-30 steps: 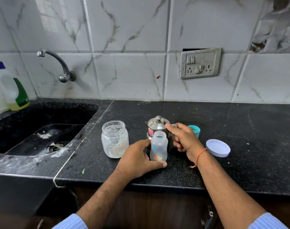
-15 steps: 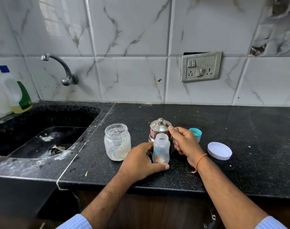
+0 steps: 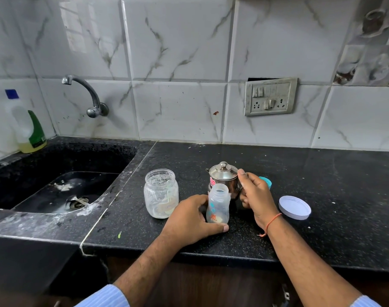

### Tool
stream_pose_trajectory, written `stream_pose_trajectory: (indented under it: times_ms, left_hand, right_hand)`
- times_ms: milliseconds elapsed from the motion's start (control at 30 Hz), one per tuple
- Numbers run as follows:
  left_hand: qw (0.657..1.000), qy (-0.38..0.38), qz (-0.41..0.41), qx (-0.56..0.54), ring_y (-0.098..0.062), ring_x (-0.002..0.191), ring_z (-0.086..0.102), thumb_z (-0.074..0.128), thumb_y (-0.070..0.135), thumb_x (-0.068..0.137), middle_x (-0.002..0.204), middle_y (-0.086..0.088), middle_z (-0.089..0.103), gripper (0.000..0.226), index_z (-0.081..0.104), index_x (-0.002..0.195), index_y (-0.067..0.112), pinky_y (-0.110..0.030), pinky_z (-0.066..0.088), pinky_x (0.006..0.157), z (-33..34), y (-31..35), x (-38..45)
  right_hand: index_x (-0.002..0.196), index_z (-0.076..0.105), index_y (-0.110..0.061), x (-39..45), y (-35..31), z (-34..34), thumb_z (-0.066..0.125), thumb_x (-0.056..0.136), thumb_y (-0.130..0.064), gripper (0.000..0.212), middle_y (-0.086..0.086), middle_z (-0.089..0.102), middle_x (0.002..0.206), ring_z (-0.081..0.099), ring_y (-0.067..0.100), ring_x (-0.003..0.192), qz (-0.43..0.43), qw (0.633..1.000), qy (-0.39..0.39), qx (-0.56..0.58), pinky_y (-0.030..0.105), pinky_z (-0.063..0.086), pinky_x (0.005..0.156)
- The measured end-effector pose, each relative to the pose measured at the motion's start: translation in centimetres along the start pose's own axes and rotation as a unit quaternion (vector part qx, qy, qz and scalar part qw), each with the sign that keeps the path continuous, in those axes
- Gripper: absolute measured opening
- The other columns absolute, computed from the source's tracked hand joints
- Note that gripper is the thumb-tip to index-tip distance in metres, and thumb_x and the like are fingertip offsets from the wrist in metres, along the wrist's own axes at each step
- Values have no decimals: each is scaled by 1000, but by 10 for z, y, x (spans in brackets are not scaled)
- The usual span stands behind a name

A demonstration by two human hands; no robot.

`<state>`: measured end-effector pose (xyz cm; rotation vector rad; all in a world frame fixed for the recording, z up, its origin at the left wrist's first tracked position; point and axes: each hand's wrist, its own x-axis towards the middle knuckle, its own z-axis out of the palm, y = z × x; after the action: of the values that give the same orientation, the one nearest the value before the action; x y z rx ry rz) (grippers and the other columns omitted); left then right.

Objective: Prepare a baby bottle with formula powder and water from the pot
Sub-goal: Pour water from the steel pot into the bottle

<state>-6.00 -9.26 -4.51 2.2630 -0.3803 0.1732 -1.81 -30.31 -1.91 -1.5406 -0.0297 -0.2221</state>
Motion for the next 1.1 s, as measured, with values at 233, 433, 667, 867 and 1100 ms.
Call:
stream_pose_trajectory:
  times_ms: [233,433,667,867,1100]
  left_hand:
    - [1000,-6,-4,-2,7,70,60,100,63,66,89,19,69,65,75,119,37,-12,43,64,-2,0,0]
    - [1000,-10,-4,-2,6,71,60,98,65,65,92,19,70,67,75,121,37,-12,43,65,-2,0,1]
    - [1000,-11,4,-2,12,72,59,99,61,68,91,20,69,63,75,120,35,-10,40,63,-1,-2,2]
    - [1000,-14,5,-6,13,72,60,100,61,68,94,20,73,60,76,116,35,-9,40,63,0,-4,3]
    - [1000,-12,-6,-15,5,72,63,99,67,62,99,18,77,65,76,115,37,-15,45,69,3,-8,5]
  right_hand:
    - [96,77,-13,-4,-11,-8,64,103,-48,39,-3,48,58,36,10,44,0,998,45,39,24,28,41]
    - [101,82,-12,-13,-35,-21,69,98,-52,42,10,47,71,35,11,43,-19,995,75,59,28,36,41]
    - [83,72,1,-30,-63,-36,66,95,-64,67,-2,53,52,40,15,41,-33,995,91,-35,29,37,42]
    - [90,69,10,-37,-79,-41,66,100,-54,65,-8,35,41,33,14,36,-21,992,107,-67,30,34,46]
    - [88,67,15,-37,-84,-45,68,101,-45,61,-6,34,39,33,17,34,-24,989,89,-119,30,34,44]
